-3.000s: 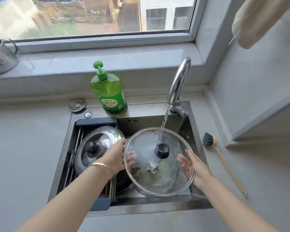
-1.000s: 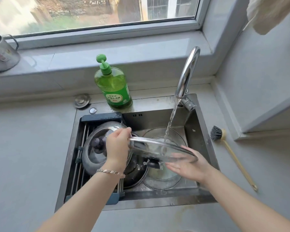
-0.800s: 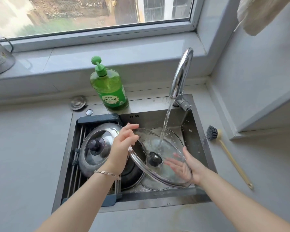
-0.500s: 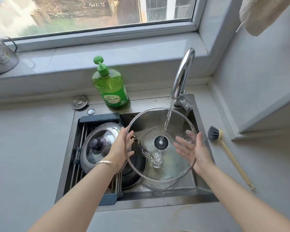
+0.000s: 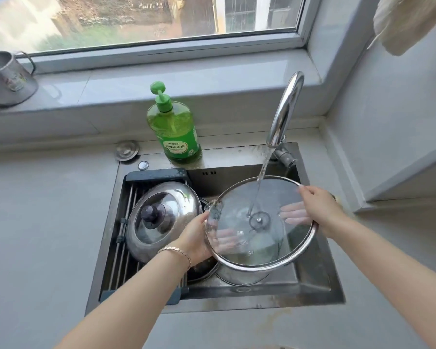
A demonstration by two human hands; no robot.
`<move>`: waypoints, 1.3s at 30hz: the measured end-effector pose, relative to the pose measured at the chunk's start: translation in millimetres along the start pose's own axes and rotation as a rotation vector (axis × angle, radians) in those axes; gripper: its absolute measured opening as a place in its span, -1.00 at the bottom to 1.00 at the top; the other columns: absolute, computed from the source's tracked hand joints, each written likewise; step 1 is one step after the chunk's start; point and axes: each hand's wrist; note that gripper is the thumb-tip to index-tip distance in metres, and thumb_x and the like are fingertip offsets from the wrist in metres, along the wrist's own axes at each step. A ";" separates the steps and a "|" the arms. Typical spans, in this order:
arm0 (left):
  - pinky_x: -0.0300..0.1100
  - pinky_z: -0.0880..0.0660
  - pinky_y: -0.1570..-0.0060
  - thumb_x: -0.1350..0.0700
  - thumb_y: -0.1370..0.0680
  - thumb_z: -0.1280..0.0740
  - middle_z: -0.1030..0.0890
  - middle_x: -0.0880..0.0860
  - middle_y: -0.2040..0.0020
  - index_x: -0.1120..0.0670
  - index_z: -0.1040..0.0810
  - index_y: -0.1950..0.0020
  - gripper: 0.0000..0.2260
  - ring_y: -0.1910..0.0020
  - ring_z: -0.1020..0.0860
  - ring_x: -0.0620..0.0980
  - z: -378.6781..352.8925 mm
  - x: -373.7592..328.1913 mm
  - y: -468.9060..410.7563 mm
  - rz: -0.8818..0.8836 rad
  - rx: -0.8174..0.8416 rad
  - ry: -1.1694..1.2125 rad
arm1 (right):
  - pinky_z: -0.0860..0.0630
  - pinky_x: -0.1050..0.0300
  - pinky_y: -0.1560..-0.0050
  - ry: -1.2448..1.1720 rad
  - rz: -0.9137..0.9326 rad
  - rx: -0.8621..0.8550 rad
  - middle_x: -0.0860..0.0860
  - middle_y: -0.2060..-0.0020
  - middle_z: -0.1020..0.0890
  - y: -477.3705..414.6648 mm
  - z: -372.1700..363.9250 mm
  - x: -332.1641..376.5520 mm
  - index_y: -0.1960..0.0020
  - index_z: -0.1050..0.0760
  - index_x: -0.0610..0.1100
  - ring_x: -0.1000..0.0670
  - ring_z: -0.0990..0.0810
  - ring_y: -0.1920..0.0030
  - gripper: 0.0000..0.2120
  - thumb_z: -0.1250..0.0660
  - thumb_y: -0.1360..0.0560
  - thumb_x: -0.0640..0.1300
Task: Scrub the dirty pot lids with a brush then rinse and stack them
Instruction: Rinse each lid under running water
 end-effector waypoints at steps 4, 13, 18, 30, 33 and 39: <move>0.02 -0.63 0.29 -0.12 -0.65 0.01 -0.53 0.39 -0.14 0.22 -0.31 -0.30 -0.55 0.06 -0.61 0.30 11.1 -20.4 17.0 -0.092 -0.009 -0.024 | -0.56 0.16 0.55 -0.194 -0.241 0.019 -0.33 0.20 -0.58 6.9 -13.2 -38.5 -0.35 -0.21 -0.29 -0.10 -0.63 0.51 -0.65 -0.01 -0.66 -0.10; 0.02 -0.52 -0.16 0.07 -0.61 -0.23 -0.54 0.15 -0.19 0.01 -0.44 -0.28 -0.75 -0.06 -0.59 0.10 10.3 0.1 28.1 -0.329 -0.096 -0.475 | -0.49 0.23 0.63 -0.592 -0.528 0.163 -0.13 0.46 -0.65 32.9 -81.7 -76.4 0.02 -0.49 -0.28 0.02 -0.60 0.56 -0.71 -0.11 -0.61 -0.09; -0.10 -0.63 0.27 0.15 -0.60 -0.23 -0.53 0.25 0.02 0.19 -0.45 0.00 -0.90 0.19 -0.60 0.13 3.7 -6.9 43.5 -0.470 -0.183 -0.327 | -0.49 0.21 0.62 -0.731 -0.583 0.285 -0.10 0.51 -0.61 39.2 -113.6 -70.8 0.28 -0.60 -0.24 0.01 -0.60 0.56 -0.57 -0.14 -0.62 -0.09; -0.17 -0.35 0.21 0.06 -0.54 -0.24 -0.50 0.06 0.28 0.07 -0.41 0.15 -0.88 0.26 -0.44 0.08 64.5 -114.8 49.9 -0.725 -0.751 -1.088 | -0.55 0.16 0.27 -0.074 -0.462 0.347 -0.13 0.14 -0.65 39.7 -125.3 -69.9 -0.21 -0.46 -0.22 -0.05 -0.64 0.16 -0.67 -0.07 -0.64 -0.04; -0.17 -0.30 0.19 0.12 -0.54 -0.24 -0.51 0.11 0.17 0.12 -0.40 0.10 -0.91 0.17 -0.44 0.09 89.6 -119.8 21.5 -0.633 -0.775 -1.284 | -0.57 0.18 0.24 -0.010 -0.434 0.306 -0.12 0.14 -0.66 36.5 -117.1 -82.7 -0.19 -0.48 -0.20 -0.02 -0.64 0.20 -0.72 -0.12 -0.63 -0.07; -0.14 -0.30 0.16 0.10 -0.58 -0.22 -0.51 0.13 0.11 0.15 -0.37 0.07 -0.88 0.13 -0.42 0.11 125.6 -107.2 -22.6 -0.500 -0.735 -1.429 | -0.55 0.21 0.23 0.076 -0.377 0.231 -0.13 0.13 -0.64 23.6 -97.0 -100.0 -0.18 -0.44 -0.18 -0.02 -0.62 0.20 -0.79 -0.20 -0.59 -0.14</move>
Point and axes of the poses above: each hand's wrist, its own y-axis away from the middle knuckle, its own z-axis out of the back of the hand, x = y × z
